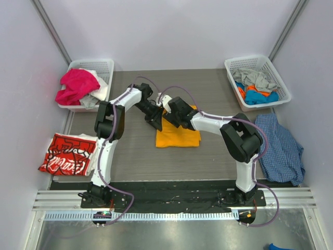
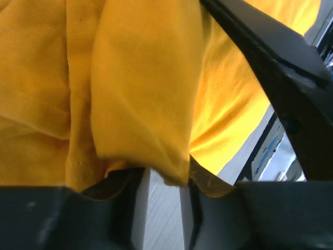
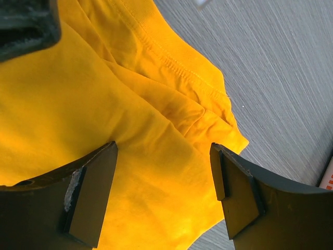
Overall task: Fold and stack the t-shirts
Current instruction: Put the neatly folded tshirt into the corner of the board with the left arm
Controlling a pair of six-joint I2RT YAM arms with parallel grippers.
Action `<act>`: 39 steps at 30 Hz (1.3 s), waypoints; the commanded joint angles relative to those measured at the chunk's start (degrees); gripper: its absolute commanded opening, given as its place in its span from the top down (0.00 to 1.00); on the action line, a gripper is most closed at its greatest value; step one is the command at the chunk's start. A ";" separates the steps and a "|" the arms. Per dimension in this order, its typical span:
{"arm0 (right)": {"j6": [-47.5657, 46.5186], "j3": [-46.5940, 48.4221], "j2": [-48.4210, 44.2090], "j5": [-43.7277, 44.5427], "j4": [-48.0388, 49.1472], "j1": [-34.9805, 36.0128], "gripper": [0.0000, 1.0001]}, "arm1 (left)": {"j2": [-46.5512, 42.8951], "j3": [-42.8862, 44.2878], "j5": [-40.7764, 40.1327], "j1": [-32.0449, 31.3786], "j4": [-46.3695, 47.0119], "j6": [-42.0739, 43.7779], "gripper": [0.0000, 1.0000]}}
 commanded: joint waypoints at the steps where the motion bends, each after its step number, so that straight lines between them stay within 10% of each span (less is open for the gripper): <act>1: -0.64 -0.90 -4.76 0.49 3.05 0.13 0.20 | 1.71 -2.78 -6.57 -0.82 3.40 -2.06 0.72; 5: -0.82 -1.78 -5.81 0.84 2.96 0.13 0.20 | 0.39 -4.37 -7.54 -0.73 5.16 -3.12 1.00; 39: 0.15 -7.14 -12.76 5.50 -1.26 0.05 0.20 | -43.82 -39.61 -43.40 6.03 13.17 0.57 1.00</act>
